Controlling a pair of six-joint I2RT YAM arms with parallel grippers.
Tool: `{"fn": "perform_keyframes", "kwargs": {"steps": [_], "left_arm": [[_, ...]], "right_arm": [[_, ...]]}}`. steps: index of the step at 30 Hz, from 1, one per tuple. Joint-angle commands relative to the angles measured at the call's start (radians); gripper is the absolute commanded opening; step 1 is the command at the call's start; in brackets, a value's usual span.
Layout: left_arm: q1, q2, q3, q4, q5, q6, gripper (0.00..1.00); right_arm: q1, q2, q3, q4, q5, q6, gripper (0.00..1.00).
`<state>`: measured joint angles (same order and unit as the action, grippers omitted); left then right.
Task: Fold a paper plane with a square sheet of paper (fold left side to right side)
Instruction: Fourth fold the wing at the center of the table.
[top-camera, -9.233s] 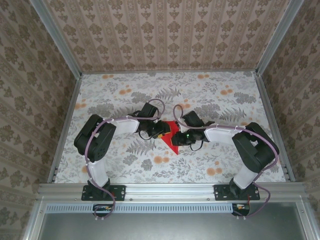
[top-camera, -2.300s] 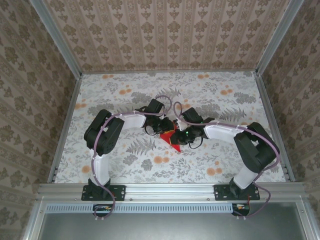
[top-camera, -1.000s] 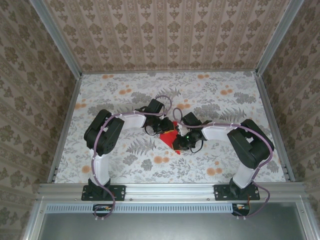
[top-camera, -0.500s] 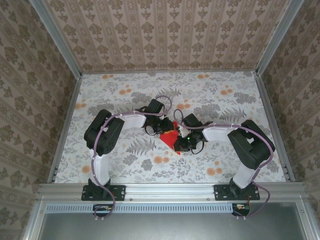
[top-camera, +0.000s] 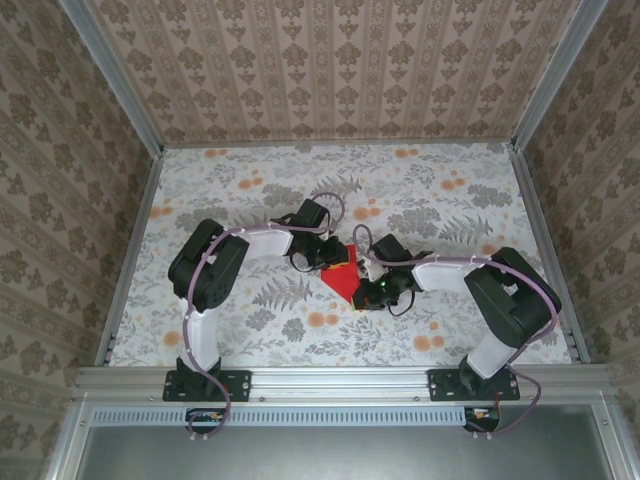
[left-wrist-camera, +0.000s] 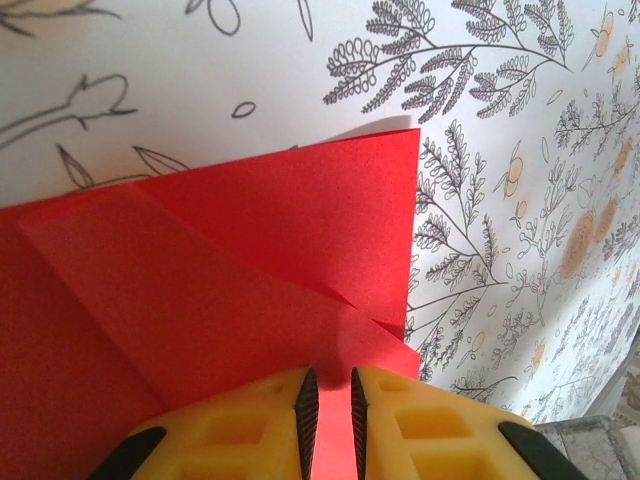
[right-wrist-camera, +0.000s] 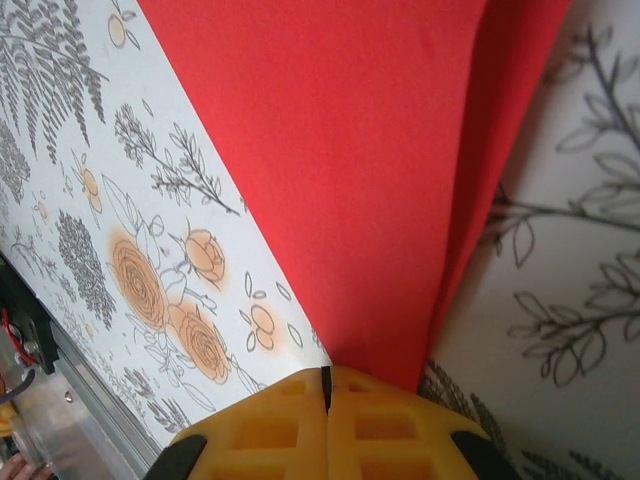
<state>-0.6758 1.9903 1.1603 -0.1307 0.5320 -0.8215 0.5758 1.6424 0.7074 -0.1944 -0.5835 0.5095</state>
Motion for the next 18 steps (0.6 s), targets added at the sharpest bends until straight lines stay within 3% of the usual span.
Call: {"fn": "perform_keyframes", "kwargs": {"steps": [1, 12, 18], "left_arm": [[0.005, 0.041, -0.043, -0.093, -0.079, 0.016, 0.21], [-0.003, 0.041, -0.032, -0.093, -0.075, 0.015, 0.21], [-0.009, 0.042, -0.028, -0.089, -0.07, 0.012, 0.21]], "right_arm": [[0.015, -0.011, -0.052, -0.15, -0.001, 0.02, 0.02], [-0.004, -0.202, 0.04, -0.202, -0.04, 0.028, 0.0], [-0.037, -0.108, 0.095, -0.089, 0.027, 0.077, 0.0]]}}
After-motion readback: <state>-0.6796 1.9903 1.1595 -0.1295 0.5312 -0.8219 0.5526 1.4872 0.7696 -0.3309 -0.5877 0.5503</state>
